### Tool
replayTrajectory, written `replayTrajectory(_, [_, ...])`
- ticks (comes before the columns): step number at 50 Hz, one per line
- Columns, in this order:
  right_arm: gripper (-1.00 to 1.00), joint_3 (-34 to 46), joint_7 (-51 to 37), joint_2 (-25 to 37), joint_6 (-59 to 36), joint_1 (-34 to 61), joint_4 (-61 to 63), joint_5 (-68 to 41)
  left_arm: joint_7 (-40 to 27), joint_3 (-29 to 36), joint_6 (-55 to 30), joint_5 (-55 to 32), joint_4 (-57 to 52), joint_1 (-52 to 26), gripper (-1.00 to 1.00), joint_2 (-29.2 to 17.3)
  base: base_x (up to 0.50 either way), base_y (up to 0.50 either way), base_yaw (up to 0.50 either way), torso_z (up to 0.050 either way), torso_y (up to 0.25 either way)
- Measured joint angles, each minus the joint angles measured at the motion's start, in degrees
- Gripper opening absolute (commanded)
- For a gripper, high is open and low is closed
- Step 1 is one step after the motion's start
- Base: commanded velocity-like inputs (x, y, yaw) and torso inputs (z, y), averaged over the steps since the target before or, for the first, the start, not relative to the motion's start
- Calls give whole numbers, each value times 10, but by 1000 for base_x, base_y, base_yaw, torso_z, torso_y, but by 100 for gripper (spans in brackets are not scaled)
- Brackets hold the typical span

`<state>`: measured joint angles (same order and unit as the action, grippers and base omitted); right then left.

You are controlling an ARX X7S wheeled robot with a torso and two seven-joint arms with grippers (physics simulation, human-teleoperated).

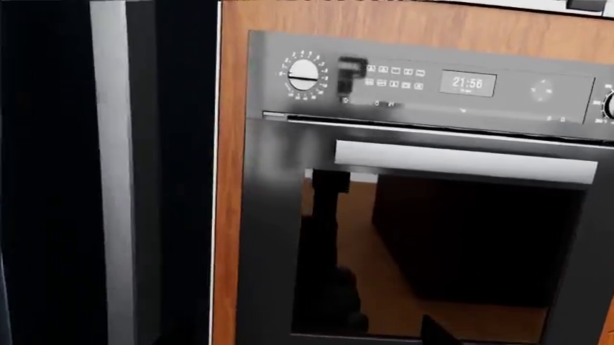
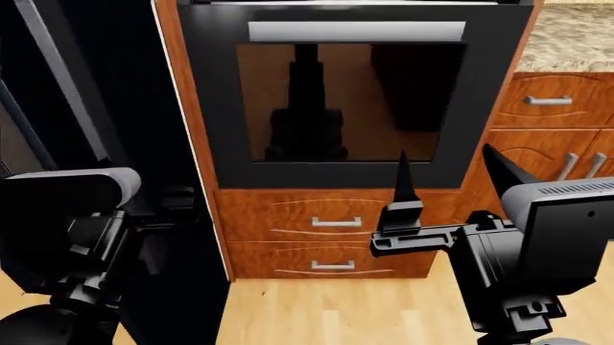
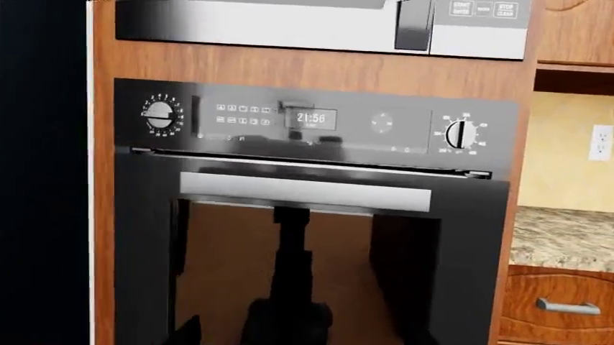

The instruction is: Close the fridge door

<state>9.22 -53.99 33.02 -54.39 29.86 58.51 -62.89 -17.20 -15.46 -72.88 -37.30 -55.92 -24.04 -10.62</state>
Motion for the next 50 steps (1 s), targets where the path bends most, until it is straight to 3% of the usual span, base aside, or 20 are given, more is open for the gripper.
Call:
replayTrajectory(17, [100, 4, -6, 7, 20, -4, -6, -9, -12, 4, 7, -14, 4, 1, 100, -6, 95, -476, 0, 0, 0])
replayTrajectory(50, [100, 38, -19, 28, 30, 12, -3, 0, -30, 16, 30, -29, 12, 11, 100, -21, 500, -7, 0, 0, 1])
